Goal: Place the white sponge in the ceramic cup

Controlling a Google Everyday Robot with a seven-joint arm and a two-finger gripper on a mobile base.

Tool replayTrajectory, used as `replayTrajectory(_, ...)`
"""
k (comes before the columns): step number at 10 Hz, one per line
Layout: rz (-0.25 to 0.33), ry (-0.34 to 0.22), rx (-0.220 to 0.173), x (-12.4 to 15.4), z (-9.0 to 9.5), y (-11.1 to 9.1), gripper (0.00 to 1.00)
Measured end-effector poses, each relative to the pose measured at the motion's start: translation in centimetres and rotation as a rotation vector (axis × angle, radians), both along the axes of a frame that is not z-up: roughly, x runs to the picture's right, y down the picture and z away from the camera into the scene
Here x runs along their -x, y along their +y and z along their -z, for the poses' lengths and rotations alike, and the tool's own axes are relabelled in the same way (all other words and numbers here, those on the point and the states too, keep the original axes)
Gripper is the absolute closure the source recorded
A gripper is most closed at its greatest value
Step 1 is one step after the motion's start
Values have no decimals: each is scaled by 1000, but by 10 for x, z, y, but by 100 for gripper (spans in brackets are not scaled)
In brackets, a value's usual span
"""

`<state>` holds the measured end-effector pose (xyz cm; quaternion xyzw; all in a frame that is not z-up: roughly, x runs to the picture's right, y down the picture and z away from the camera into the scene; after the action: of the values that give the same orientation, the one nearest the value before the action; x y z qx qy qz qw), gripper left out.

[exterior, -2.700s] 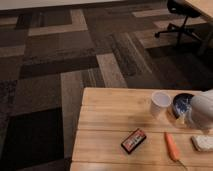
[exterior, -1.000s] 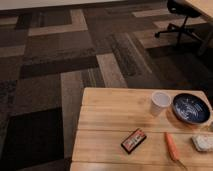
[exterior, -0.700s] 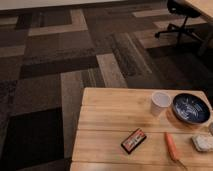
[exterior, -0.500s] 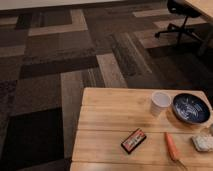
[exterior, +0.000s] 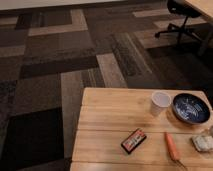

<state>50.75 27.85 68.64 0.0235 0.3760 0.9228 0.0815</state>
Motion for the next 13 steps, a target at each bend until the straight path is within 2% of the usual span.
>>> replayTrajectory(7,51,-12,1,-5,-17,-12,35)
replayTrajectory(10,51,-27,4,-3,-26,-7,35)
replayTrajectory(11,55,-32,4,-3,-26,-6,39)
replayTrajectory(12,64,-40,5,-1,-27,-6,56)
replayTrajectory(13,68,-44,5,0,-27,-6,66)
